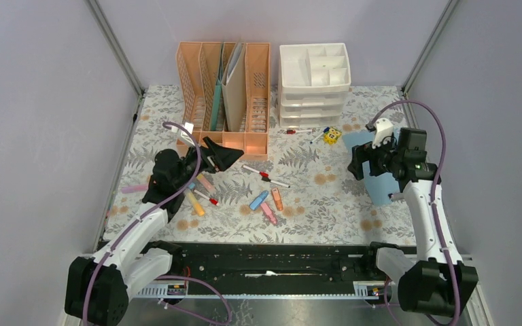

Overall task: Organize the desk
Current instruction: Pick up the folder from the corner of the board.

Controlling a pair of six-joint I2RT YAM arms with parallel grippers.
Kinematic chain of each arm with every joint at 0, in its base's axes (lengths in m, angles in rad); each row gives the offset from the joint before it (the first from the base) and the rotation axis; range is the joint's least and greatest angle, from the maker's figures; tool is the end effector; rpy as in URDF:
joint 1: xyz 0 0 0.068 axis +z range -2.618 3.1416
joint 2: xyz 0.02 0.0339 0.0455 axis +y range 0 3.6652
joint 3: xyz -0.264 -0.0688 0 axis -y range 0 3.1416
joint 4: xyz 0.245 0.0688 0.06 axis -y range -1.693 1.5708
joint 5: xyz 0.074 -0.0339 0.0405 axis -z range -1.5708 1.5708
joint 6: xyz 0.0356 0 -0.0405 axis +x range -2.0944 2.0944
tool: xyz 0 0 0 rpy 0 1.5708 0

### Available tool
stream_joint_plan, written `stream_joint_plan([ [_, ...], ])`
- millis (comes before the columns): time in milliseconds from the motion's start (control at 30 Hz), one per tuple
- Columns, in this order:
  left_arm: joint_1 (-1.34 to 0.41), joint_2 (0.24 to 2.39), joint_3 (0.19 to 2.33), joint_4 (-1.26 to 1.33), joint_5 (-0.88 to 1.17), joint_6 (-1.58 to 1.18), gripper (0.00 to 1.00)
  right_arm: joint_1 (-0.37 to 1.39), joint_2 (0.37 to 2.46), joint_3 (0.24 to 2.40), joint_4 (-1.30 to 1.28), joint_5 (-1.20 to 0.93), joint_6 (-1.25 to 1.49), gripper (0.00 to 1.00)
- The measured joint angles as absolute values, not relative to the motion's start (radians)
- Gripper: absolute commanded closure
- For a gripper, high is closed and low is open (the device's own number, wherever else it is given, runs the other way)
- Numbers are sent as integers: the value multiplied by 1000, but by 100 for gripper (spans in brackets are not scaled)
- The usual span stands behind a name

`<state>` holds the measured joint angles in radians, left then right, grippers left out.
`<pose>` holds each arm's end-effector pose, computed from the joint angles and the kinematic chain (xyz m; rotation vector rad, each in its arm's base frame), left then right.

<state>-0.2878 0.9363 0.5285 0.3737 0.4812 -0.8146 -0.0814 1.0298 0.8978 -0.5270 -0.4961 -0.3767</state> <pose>0.2041 -0.0776 0.2804 -0.0534 1.7462 -1.2157 0.2187 -0.0008 0.3025 -0.5769 2.0747 0.2892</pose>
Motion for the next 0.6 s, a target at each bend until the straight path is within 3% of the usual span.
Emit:
stream_joint_plan([
  [600,-542,953,335,574,553,-861,1,-607,1384,931,-572,-437,-641,0],
])
